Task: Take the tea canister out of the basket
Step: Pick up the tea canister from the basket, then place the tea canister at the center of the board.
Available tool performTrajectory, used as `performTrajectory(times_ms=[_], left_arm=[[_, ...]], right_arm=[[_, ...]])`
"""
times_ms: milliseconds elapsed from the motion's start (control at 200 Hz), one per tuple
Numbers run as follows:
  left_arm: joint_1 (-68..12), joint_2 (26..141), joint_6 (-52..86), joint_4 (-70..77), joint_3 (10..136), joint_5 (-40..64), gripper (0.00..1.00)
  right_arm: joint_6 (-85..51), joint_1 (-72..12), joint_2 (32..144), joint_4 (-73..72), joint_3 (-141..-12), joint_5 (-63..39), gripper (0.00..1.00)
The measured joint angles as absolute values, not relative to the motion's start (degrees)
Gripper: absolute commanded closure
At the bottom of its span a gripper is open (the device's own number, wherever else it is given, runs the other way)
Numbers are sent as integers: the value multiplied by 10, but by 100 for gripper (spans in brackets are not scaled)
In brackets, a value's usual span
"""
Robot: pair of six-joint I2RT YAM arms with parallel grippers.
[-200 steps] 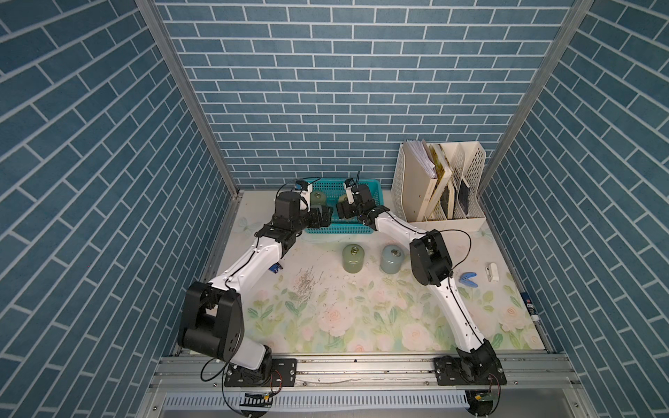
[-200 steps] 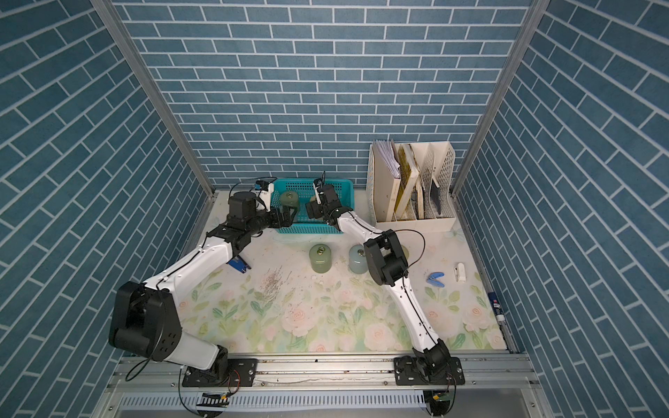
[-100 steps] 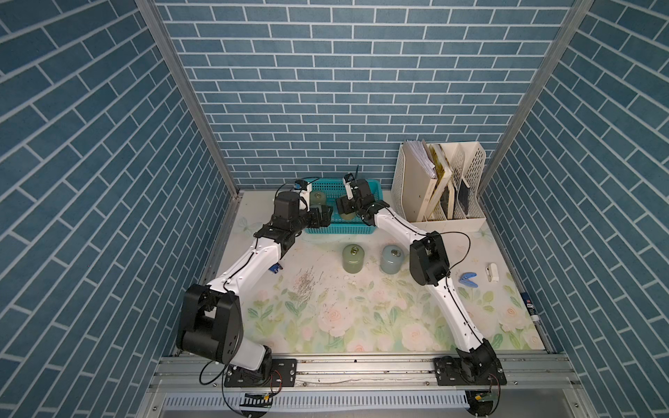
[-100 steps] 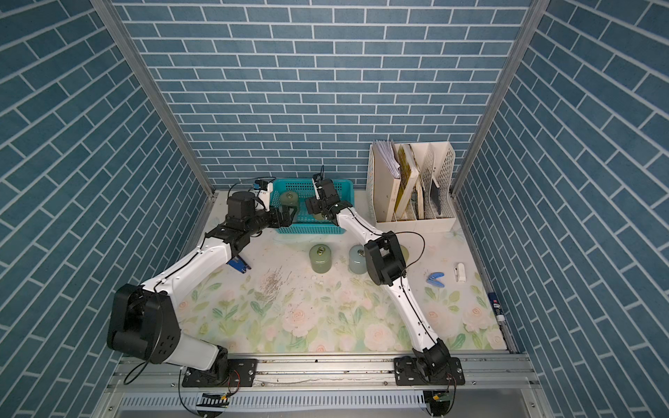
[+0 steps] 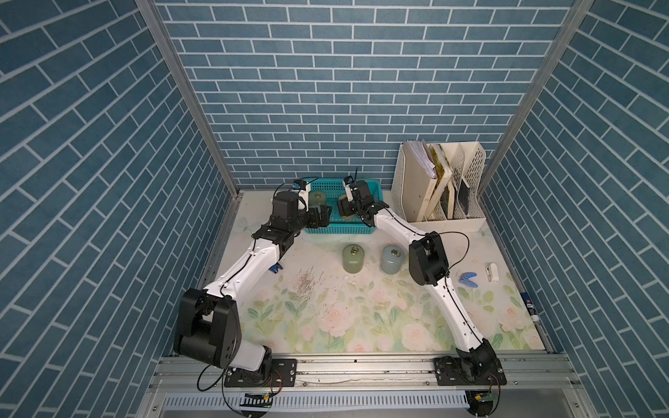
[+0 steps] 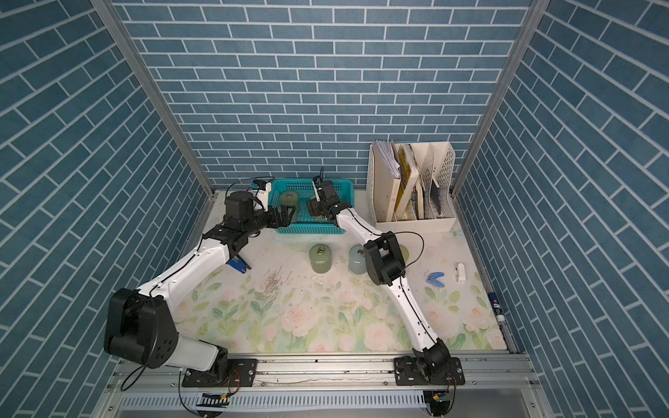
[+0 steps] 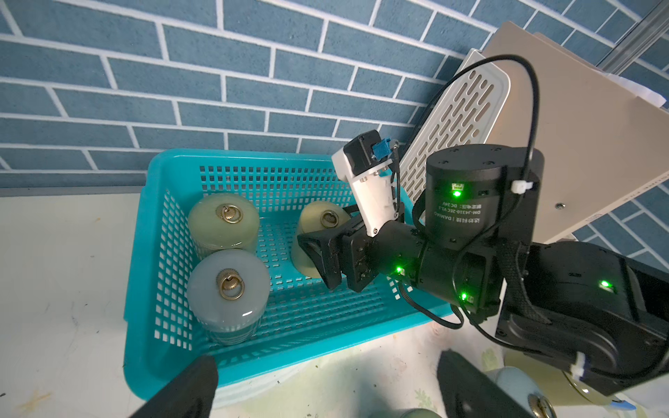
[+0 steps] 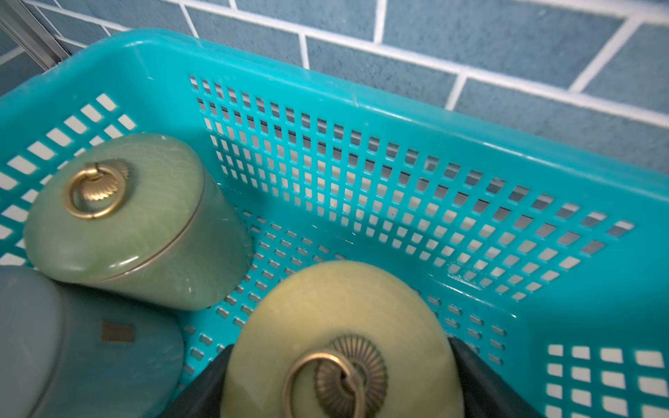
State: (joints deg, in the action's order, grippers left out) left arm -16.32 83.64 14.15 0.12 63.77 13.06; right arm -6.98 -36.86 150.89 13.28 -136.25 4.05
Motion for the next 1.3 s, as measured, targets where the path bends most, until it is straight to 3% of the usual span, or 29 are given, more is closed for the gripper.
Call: performTrajectory(times_ms=[45,100,175,460,695,965,1300], left_arm=[[-163,835,141,-1,638,130,0],[-163,833,139,-4,638,130,0],[-163,832,137,-6,639,131,0],[-163,817,130,-10,648,152,0],[-164,768,116,-17,654,162,0],[-179,703,102,-3,623,197,0],[-313,679,68,54,517,265,0]], right_arm=[[-70,-368,1509,133,-1363,38,43],[-69,-368,1508,133,-1363,34,59],[-63,-368,1507,136,-1363,27,100],[-51,-375,1457,186,-1352,5,100],[-13,-399,1286,169,-1223,3,100],[4,-444,985,81,-898,-1,100],[-44,-491,640,115,-512,116,100]])
